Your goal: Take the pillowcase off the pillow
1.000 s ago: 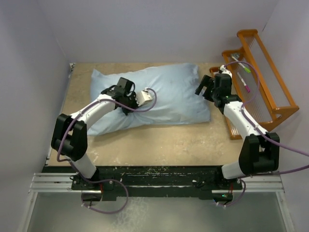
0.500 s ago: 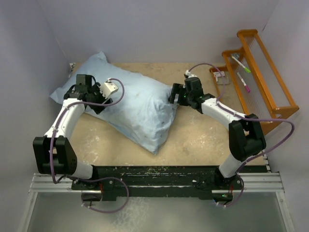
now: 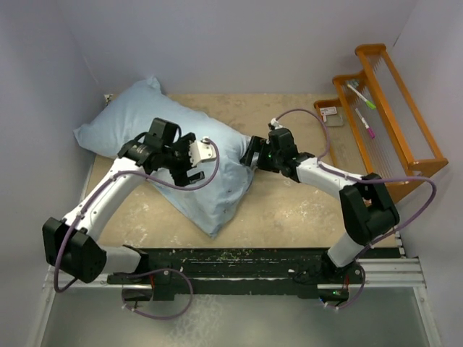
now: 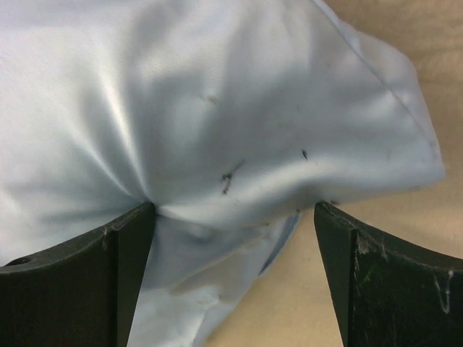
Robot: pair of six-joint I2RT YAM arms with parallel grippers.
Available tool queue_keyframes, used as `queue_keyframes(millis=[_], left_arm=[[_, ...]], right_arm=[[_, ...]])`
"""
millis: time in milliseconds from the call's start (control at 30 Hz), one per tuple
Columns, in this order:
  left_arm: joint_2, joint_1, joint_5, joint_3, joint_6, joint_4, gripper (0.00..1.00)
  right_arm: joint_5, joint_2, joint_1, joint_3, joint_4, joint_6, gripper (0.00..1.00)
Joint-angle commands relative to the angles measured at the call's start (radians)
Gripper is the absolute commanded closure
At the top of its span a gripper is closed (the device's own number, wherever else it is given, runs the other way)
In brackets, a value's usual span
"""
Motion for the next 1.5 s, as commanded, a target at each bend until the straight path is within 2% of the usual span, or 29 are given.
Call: queue_keyframes(millis=[0, 100, 200, 333, 400, 467, 533, 600, 667, 767, 800, 867, 933, 1067, 1100, 1267, 1467], left_arm=[[0.037, -0.019, -0.032, -0.088, 0.008, 0.044, 0.01], [0.032, -0.043, -0.057, -0.158, 0.026, 0.120, 0.01], [0.056, -0.059, -0.087, -0.192, 0.018, 0.178, 0.14], [0.074, -0.060, -0.104, -0.182, -0.002, 0.207, 0.46], [0.052, -0.061, -0.094, -0.163, -0.013, 0.202, 0.73], [0.021, -0.060, -0.095, -0.147, -0.020, 0.198, 0.95], [-0.009, -0.060, -0.097, -0.131, -0.016, 0.178, 1.00], [-0.032, -0.060, -0.099, -0.112, -0.009, 0.150, 0.99], [-0.050, -0.061, -0.095, -0.086, -0.005, 0.114, 0.92], [-0.068, -0.060, -0.085, -0.025, 0.000, 0.061, 0.46], [-0.076, -0.060, -0.076, -0.001, 0.000, 0.041, 0.34], [-0.097, -0.060, -0.047, 0.057, -0.003, 0.009, 0.21], [-0.116, -0.060, -0.012, 0.117, -0.005, -0.032, 0.09], [-0.136, -0.060, 0.031, 0.237, -0.040, -0.093, 0.06], [-0.140, -0.060, 0.036, 0.260, -0.059, -0.099, 0.01], [-0.162, -0.060, 0.033, 0.332, -0.172, -0.040, 0.01], [-0.111, -0.060, -0.080, 0.424, -0.248, 0.058, 0.00]], right_arm=[[0.010, -0.160, 0.008, -0.109, -0.041, 0.035, 0.07], [0.063, -0.311, 0.020, -0.196, -0.033, 0.073, 0.01], [0.055, -0.391, 0.057, -0.286, -0.006, 0.137, 0.00], [0.026, -0.328, 0.176, -0.339, 0.141, 0.209, 0.00], [0.014, -0.247, 0.217, -0.315, 0.215, 0.223, 0.00], [-0.012, -0.169, 0.234, -0.295, 0.311, 0.243, 0.00], [-0.038, -0.099, 0.236, -0.270, 0.395, 0.267, 0.02], [-0.062, -0.046, 0.239, -0.239, 0.461, 0.292, 0.08], [-0.080, -0.027, 0.244, -0.203, 0.504, 0.303, 0.22], [-0.062, -0.055, 0.258, -0.129, 0.483, 0.281, 0.55], [-0.054, -0.069, 0.260, -0.084, 0.437, 0.262, 0.68], [-0.017, -0.102, 0.264, 0.027, 0.334, 0.220, 0.98], [0.020, -0.129, 0.266, 0.122, 0.254, 0.191, 1.00], [0.095, -0.165, 0.265, 0.320, 0.140, 0.152, 1.00], [0.102, -0.166, 0.265, 0.371, 0.124, 0.140, 1.00], [0.153, -0.133, 0.292, 0.666, 0.018, 0.109, 1.00], [0.367, -0.113, 0.427, 0.914, -0.091, -0.002, 1.00]])
